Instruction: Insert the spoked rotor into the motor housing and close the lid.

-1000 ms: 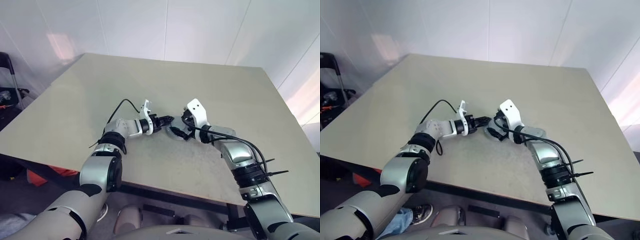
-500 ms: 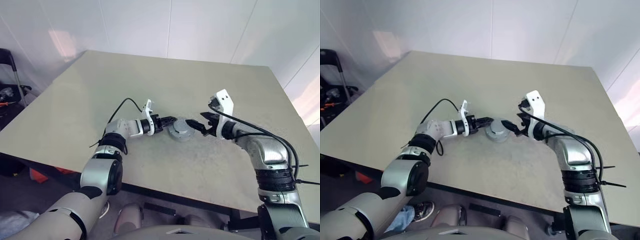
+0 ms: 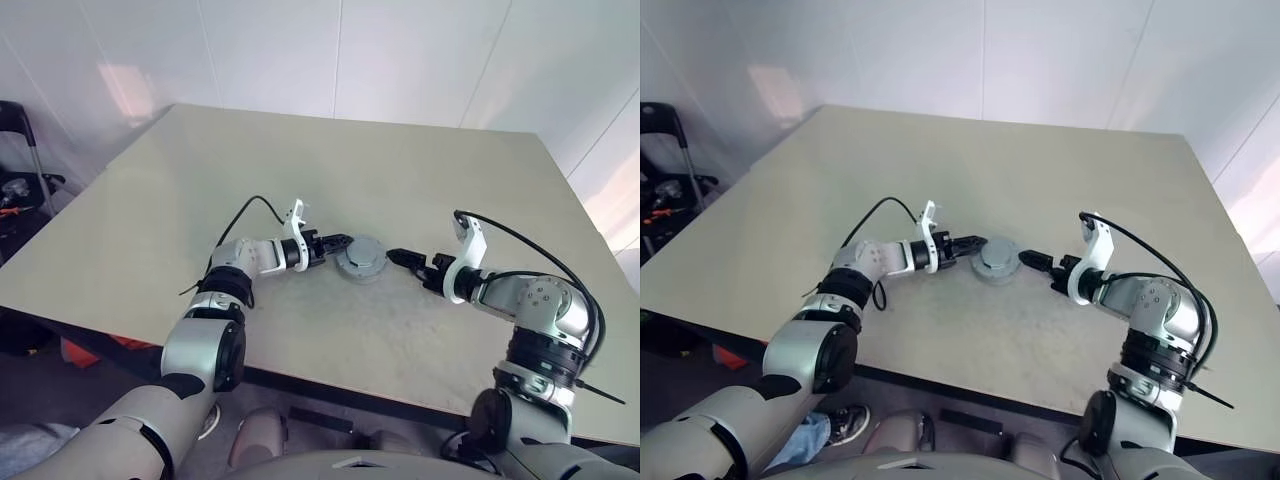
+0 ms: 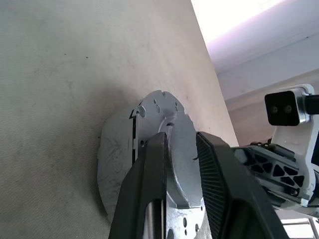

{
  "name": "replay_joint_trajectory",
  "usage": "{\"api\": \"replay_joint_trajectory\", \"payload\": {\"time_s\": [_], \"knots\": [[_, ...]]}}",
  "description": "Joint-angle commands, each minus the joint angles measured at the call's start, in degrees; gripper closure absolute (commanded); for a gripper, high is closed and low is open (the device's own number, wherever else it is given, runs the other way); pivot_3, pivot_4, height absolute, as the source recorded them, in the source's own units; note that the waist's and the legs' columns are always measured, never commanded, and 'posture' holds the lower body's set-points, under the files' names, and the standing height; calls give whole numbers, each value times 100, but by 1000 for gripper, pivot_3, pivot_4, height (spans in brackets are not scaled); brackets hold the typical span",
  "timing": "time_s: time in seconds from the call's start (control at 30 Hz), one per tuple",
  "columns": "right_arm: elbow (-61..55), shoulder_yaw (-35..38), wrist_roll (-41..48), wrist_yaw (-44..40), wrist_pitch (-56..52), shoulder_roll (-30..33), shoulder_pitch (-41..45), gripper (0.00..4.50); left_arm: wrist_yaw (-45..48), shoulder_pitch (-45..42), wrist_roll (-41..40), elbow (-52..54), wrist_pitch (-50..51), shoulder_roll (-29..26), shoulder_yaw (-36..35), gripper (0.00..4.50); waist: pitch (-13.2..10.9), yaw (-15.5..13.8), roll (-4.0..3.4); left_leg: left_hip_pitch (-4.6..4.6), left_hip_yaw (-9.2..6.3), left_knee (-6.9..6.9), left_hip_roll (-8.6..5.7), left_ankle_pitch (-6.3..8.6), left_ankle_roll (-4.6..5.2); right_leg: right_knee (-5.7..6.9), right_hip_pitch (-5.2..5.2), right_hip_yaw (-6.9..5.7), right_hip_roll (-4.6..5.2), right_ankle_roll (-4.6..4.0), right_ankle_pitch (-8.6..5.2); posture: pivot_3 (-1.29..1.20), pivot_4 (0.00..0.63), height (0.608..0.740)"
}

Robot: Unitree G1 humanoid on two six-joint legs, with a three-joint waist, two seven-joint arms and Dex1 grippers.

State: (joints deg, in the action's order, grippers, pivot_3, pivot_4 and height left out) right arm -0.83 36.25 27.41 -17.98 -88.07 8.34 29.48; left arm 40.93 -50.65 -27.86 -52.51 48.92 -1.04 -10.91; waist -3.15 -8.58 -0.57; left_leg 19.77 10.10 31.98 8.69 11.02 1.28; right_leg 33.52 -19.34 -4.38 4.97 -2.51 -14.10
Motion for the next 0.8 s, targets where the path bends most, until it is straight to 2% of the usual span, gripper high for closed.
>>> {"api": "replay_joint_trajectory", "payload": {"time_s": [0.03, 0.27, 0.4, 0.53, 0.63, 0.73, 0.8], "knots": [[31, 107, 60, 238, -329, -410, 183, 46, -221, 164, 286, -237, 78, 65, 200, 3496, 1, 2, -1, -1, 0, -6, -1, -2, -4, -1, -1, 0, 0, 0, 0, 0, 0, 740], [-50, 255, 217, 464, -443, -1041, 339, 46, -284, 144, 289, -264, 33, 59, 170, 3496, 3, 2, -1, -22, 1, -72, -8, -26, -43, -12, -7, 1, -1, 1, -5, 0, 0, 740], [163, 441, 401, 323, -427, -1371, 673, 46, -420, 74, 288, -367, -119, 72, 99, 3496, 2, 35, -1, -28, 1, -90, -8, -32, -53, -12, -12, 1, -3, 24, -27, 0, 0, 740], [394, 348, 425, 255, -289, -1470, 881, 46, -461, 22, 282, -408, -193, 64, 75, 3496, 3, 77, -7, 7, 1, -94, -7, -37, -60, -3, -58, 1, -4, -11, -9, 0, 0, 740], [577, 127, 396, 226, -86, -1441, 928, 46, -498, 21, 282, -427, -252, 62, 48, 3496, 3, 78, -7, 34, 0, -92, -13, -36, -57, -1, -81, 1, -2, 6, 3, 0, 0, 740], [853, 26, 262, 356, 239, -1359, 950, 635, -515, 56, 278, -420, -282, 68, 34, 3496, 3, 70, -7, 34, 0, -92, -15, -34, -54, 0, -81, 0, -1, 9, 5, 0, 0, 740], [981, -20, 237, 410, 386, -1279, 928, 1299, -528, 88, 280, -404, -295, 76, 39, 3496, 3, 57, -7, 35, 0, -92, -14, -34, -55, 0, -81, 0, -1, 9, 5, 0, 0, 740]]}}
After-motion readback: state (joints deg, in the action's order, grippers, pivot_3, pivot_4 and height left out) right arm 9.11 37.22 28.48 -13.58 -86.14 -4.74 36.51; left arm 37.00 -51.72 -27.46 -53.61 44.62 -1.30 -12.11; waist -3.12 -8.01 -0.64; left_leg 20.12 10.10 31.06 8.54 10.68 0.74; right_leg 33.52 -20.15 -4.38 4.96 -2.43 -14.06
